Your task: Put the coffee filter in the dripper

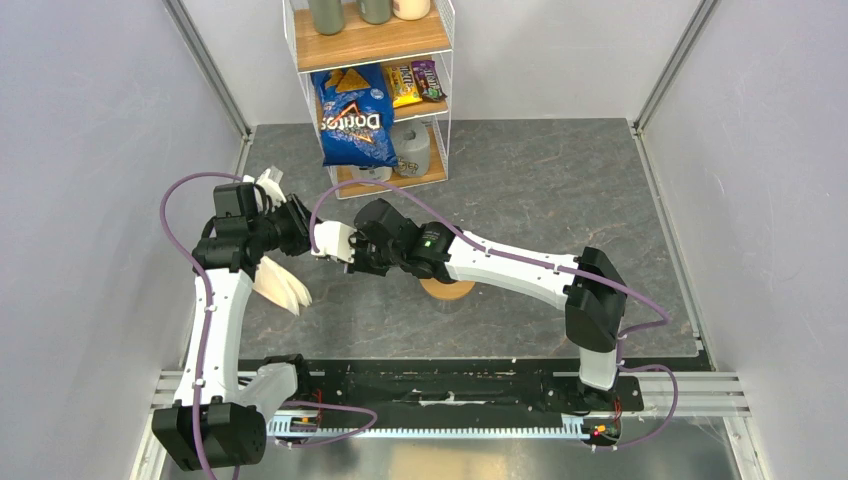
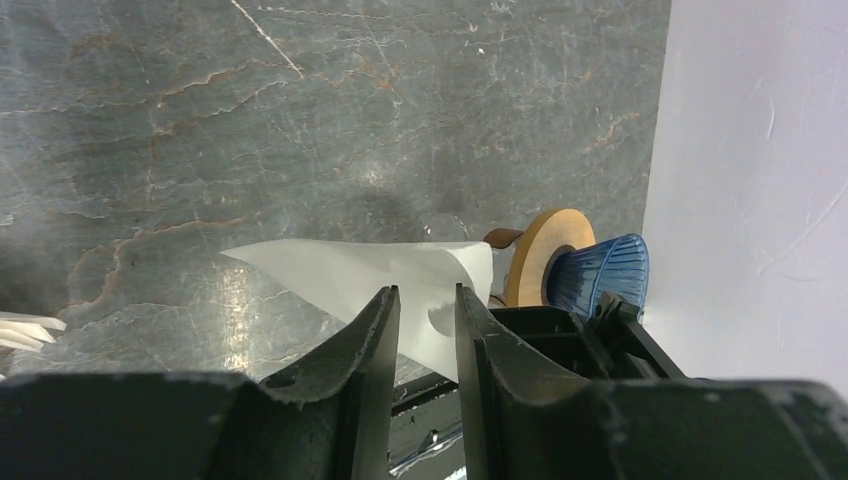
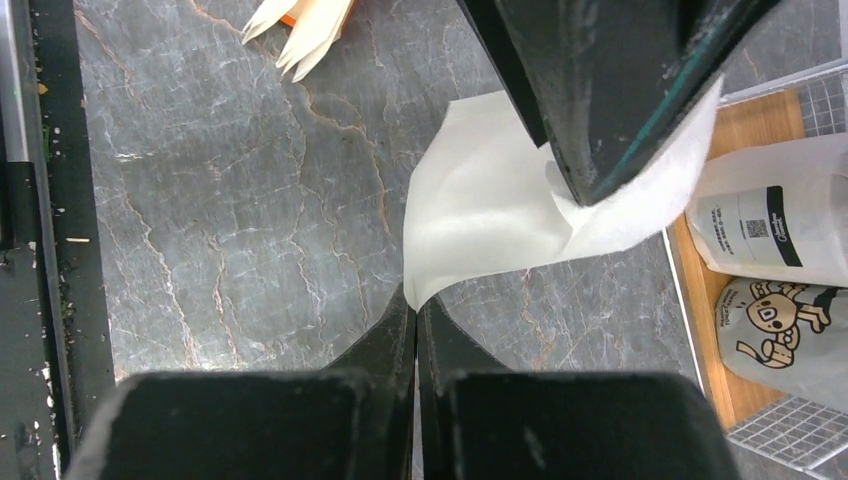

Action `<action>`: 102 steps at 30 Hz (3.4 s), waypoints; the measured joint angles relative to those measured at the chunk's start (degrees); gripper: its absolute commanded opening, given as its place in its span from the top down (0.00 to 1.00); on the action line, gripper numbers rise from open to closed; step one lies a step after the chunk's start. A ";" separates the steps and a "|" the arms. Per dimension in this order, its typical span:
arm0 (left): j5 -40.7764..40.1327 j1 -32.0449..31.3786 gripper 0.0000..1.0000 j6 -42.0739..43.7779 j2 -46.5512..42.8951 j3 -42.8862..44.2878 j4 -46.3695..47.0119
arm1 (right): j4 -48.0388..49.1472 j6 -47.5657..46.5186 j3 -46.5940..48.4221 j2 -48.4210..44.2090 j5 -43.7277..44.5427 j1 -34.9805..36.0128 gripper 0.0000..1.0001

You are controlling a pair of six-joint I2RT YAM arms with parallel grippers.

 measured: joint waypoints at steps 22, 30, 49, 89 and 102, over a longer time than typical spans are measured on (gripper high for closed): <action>5.79 7.02 0.54 -4.17 -1.18 -0.24 3.76 | -0.37 0.98 0.00 -0.13 5.11 -0.96 1.00; 12.57 9.70 0.41 -6.16 -4.22 -0.35 6.58 | -0.79 3.06 -0.96 -2.99 6.71 -4.09 1.00; 13.05 8.72 0.47 -11.23 -8.92 -7.06 10.40 | -1.53 7.61 -1.11 -3.48 13.90 -4.15 1.00; 3.37 -0.28 0.46 -15.30 -1.38 -6.69 15.17 | -3.17 7.85 2.21 -1.16 17.55 -2.51 1.00; 5.92 0.94 0.31 -15.85 -1.99 -6.69 16.59 | -3.17 7.85 2.21 -0.98 17.55 -2.51 1.00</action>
